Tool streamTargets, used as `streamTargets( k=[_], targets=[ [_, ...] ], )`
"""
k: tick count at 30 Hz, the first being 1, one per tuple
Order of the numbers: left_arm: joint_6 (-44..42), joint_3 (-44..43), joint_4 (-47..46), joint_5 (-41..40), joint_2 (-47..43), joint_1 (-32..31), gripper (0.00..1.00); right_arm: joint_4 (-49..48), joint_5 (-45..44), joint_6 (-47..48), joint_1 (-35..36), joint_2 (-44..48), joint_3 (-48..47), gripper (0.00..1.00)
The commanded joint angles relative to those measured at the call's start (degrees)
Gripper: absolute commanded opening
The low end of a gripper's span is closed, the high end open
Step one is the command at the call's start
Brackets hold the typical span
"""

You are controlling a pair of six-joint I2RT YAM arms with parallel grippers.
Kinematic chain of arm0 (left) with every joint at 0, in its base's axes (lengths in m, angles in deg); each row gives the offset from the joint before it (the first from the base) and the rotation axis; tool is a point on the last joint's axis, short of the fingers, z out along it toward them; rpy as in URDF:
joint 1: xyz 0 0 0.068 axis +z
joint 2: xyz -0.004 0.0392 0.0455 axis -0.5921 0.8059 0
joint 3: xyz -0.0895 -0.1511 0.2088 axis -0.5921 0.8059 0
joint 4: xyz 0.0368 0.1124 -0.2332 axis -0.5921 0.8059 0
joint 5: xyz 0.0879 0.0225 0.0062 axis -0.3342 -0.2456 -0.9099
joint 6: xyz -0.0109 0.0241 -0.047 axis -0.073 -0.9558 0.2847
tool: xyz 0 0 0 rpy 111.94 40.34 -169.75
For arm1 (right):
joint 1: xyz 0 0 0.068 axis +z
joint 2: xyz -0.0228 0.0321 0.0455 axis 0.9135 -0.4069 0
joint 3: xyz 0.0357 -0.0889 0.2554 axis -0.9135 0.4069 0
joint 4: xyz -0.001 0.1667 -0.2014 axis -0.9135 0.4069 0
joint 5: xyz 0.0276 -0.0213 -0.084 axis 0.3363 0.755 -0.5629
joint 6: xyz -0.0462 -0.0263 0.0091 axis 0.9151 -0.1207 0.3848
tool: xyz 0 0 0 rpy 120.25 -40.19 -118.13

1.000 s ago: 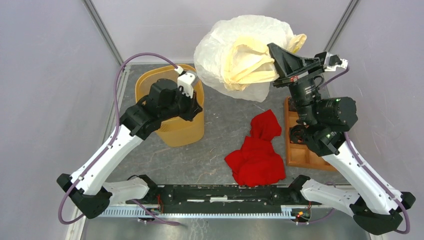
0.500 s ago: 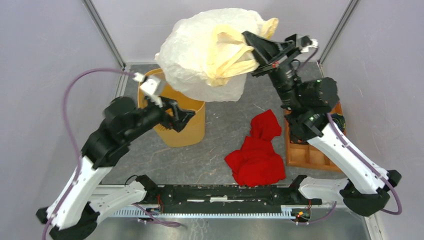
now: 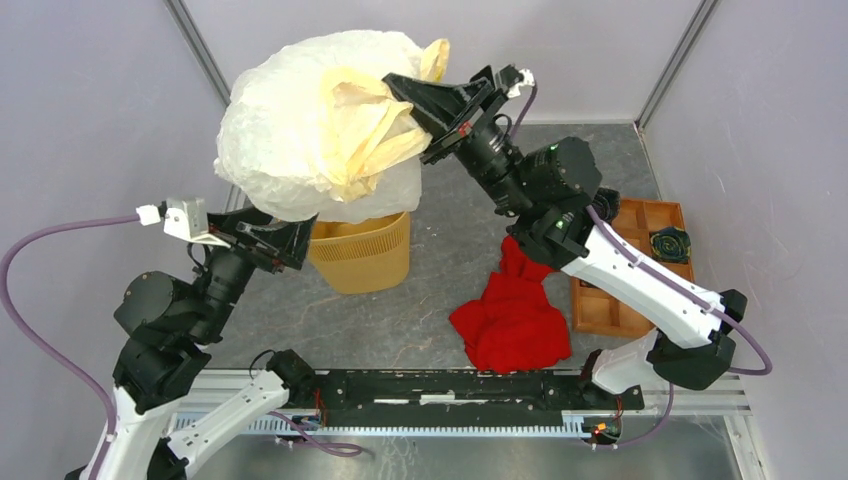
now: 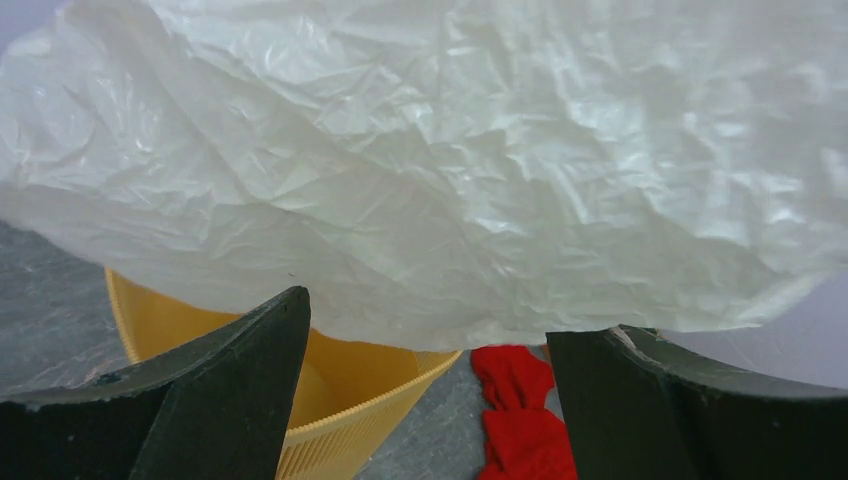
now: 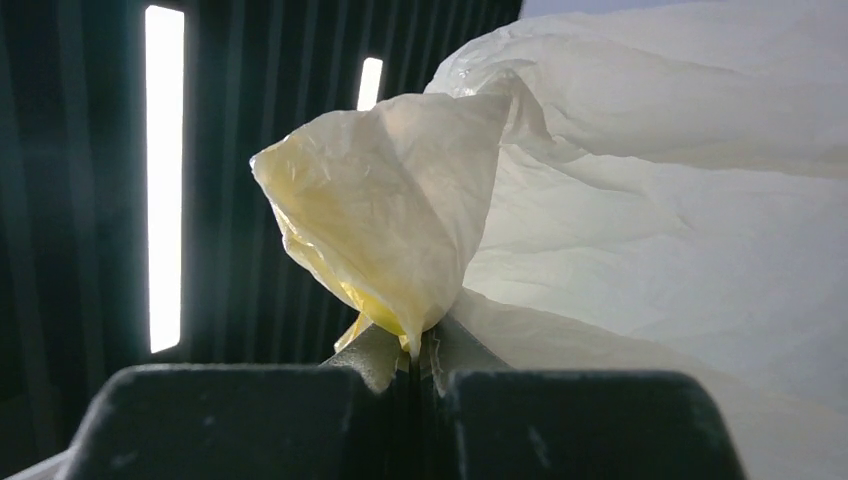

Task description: Put the trash bags into the trash bin

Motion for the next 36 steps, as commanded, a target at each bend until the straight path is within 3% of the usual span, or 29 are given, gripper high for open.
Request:
streamTargets(
  k=[1,5,10,13,20,24,26,31,36],
  targets=[
    [5.54,-0.53,-0.5,-6.62,-0.06,-0.11,0.9,5.42,-8.88,-1.91,0.19,2.28,5.27,0.01],
    [9.95,-5.3,8.01,-11.88,7.04,-0.18,0.87,12.82,-17.35,4.08,0.18,3.83,4.42,0.01],
    [10.51,-10.06,14.41,-14.85,15.57,-0.11,0.9,21.55,-23.76,6.28,-2.0,3.92,4.93,0.0],
    [9.29,-9.26,13.26,-15.15,18.45,-0.12,0.9,21.51,-26.19,9.94,-3.25,4.82,7.19,0.0],
    [6.41,-8.55,8.43,-14.79,25.46,1.18,0.91,19.82,-21.94,18.83,-8.29,0.46,4.67,0.0],
    [7.33,-7.82,8.37,-3.74,29.62,9.24,0.88,18.4,-16.27,25.87,-9.76,-4.35,1.83,0.01],
    [7.54,-6.96,9.11,0.47,29.16,12.82,0.86,18.83,-12.86,27.31,-10.02,-6.95,0.14,0.01],
    [4.29,-2.45,7.05,6.93,18.35,13.15,0.95,19.34,-11.38,30.21,-9.88,-10.88,-0.84,0.01],
    [4.36,-3.45,12.13,10.72,13.35,13.16,0.96,19.04,-9.28,31.02,-9.31,-11.14,0.73,0.0]
  ],
)
